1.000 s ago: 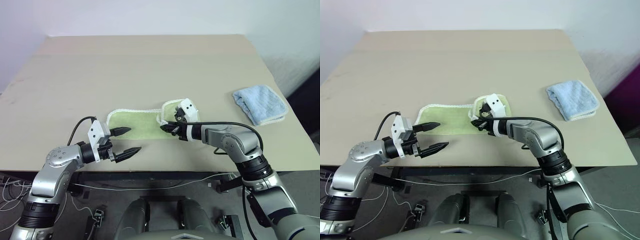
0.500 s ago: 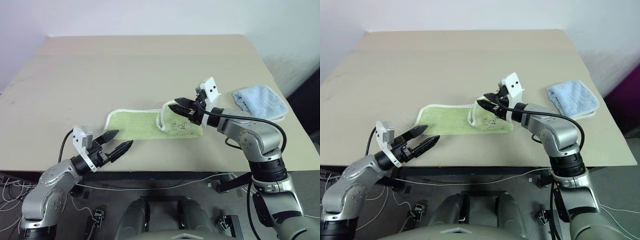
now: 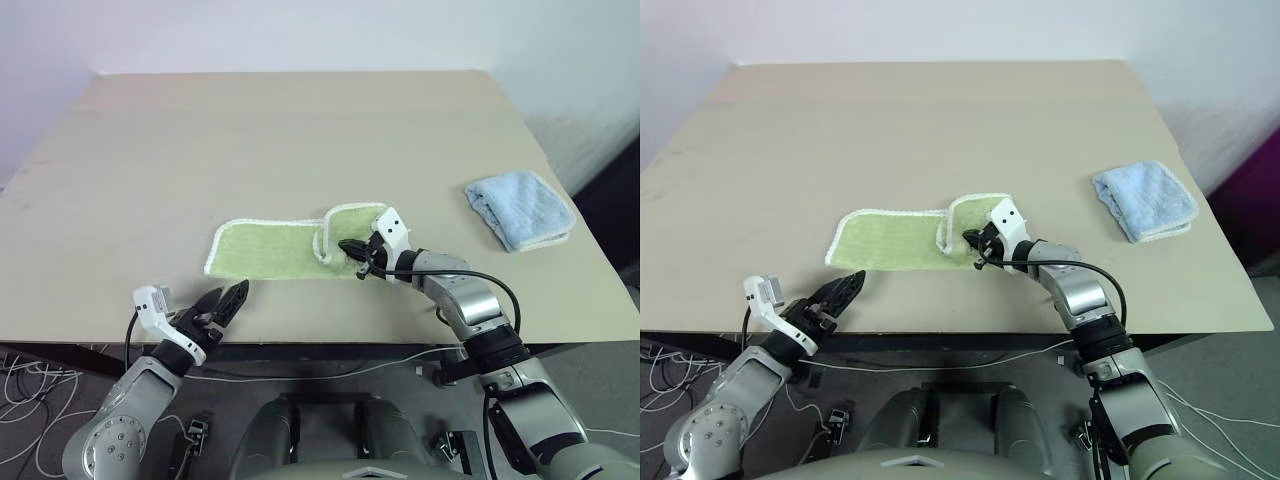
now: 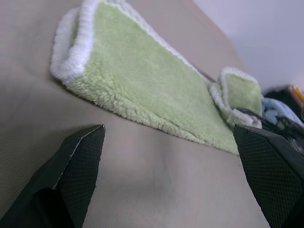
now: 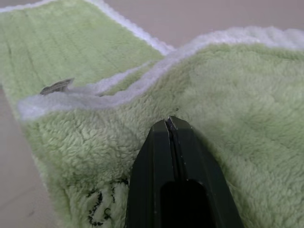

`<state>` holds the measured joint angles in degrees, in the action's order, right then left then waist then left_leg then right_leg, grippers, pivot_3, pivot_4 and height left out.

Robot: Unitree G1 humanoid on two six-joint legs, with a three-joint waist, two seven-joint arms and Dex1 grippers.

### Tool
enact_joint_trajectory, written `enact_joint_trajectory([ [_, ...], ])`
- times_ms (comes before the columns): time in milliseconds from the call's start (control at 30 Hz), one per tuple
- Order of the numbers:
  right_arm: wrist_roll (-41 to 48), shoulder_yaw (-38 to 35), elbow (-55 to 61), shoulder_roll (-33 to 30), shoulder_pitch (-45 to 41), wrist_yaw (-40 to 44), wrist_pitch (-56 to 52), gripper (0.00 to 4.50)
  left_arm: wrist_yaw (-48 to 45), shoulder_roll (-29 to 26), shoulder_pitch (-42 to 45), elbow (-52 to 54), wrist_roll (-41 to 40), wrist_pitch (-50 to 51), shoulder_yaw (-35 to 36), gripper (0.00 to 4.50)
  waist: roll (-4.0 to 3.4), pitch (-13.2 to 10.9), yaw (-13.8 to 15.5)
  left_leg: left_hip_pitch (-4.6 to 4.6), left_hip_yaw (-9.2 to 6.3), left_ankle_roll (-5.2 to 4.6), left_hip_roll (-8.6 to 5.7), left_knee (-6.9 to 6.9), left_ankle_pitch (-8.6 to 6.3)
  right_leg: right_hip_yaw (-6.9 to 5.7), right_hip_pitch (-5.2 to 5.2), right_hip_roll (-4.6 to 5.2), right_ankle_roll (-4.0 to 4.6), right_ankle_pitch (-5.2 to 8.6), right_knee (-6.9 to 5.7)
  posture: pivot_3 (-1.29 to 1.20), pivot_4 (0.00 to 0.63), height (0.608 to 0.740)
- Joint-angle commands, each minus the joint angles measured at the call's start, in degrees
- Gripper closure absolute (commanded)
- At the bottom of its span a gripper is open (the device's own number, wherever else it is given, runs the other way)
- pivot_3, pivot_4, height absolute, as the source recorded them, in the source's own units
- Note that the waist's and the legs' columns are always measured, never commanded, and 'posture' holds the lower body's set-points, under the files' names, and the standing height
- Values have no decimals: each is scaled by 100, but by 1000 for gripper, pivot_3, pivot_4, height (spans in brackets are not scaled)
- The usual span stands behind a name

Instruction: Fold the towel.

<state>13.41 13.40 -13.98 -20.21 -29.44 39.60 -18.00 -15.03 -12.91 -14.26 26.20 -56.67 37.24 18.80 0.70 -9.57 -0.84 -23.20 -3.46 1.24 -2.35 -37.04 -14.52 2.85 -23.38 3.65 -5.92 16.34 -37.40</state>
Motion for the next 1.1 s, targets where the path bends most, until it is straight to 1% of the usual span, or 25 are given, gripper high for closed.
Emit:
enact_joint_trajectory([
  [33,-64,61,101,89,173,215,100,4469,462,88,16,238,-234,60,124,0,0,0,0,1,0,0,0,1,0,0,1,0,0,0,1,0,150,740],
  [233,365,-504,1045,-4,154,377,54,4469,1250,251,238,-115,-784,268,253,0,-2,0,12,3,-2,0,0,1,0,0,4,0,0,0,2,0,150,740],
  [333,560,-792,1470,-114,91,380,-62,4469,1605,361,374,-298,-1299,390,301,0,-3,1,28,3,-4,0,-1,0,0,-2,8,2,0,0,4,0,150,740],
  [400,664,-953,1661,-150,47,340,-149,4469,1806,446,509,-441,-1626,406,365,0,-4,1,34,6,-5,0,-2,-1,0,-5,14,3,0,0,8,0,150,740],
  [500,685,-1074,1810,-180,18,289,-190,4469,2106,489,737,-662,-1875,425,394,0,-8,4,50,13,-11,0,-3,-1,0,-9,24,2,0,0,8,0,150,740],
  [667,681,-1114,1971,-148,69,195,-254,4469,2566,509,1224,-1206,-2036,399,402,0,-13,6,130,49,-11,0,-6,2,0,-11,63,-1,1,0,16,0,150,740],
  [733,670,-1098,2038,-132,117,160,-264,4469,2610,472,1404,-1396,-1988,395,380,0,-13,7,159,73,-11,0,-7,8,0,-13,88,-1,2,1,26,0,150,740],
  [867,665,-1086,2154,-116,203,89,-301,4469,2621,482,1545,-1547,-2019,390,393,0,-17,9,164,77,-12,0,-11,8,0,-15,96,1,2,1,30,0,150,740],
  [967,658,-1098,2197,-124,240,35,-323,4500,2617,514,1568,-1580,-2033,346,425,627,-20,10,159,77,-12,0,-11,8,0,-15,95,1,2,1,30,0,150,740],
  [1033,656,-1099,2195,-128,258,23,-316,4500,2545,541,1612,-1634,-2030,234,497,1259,-19,10,157,77,-12,0,-11,9,0,-15,94,1,2,2,30,0,150,740],
  [1100,649,-1097,2190,-132,275,10,-305,4500,2508,535,1646,-1675,-2020,180,544,2080,-19,10,151,77,-12,0,-11,10,0,-15,94,1,2,2,33,0,150,740],
])
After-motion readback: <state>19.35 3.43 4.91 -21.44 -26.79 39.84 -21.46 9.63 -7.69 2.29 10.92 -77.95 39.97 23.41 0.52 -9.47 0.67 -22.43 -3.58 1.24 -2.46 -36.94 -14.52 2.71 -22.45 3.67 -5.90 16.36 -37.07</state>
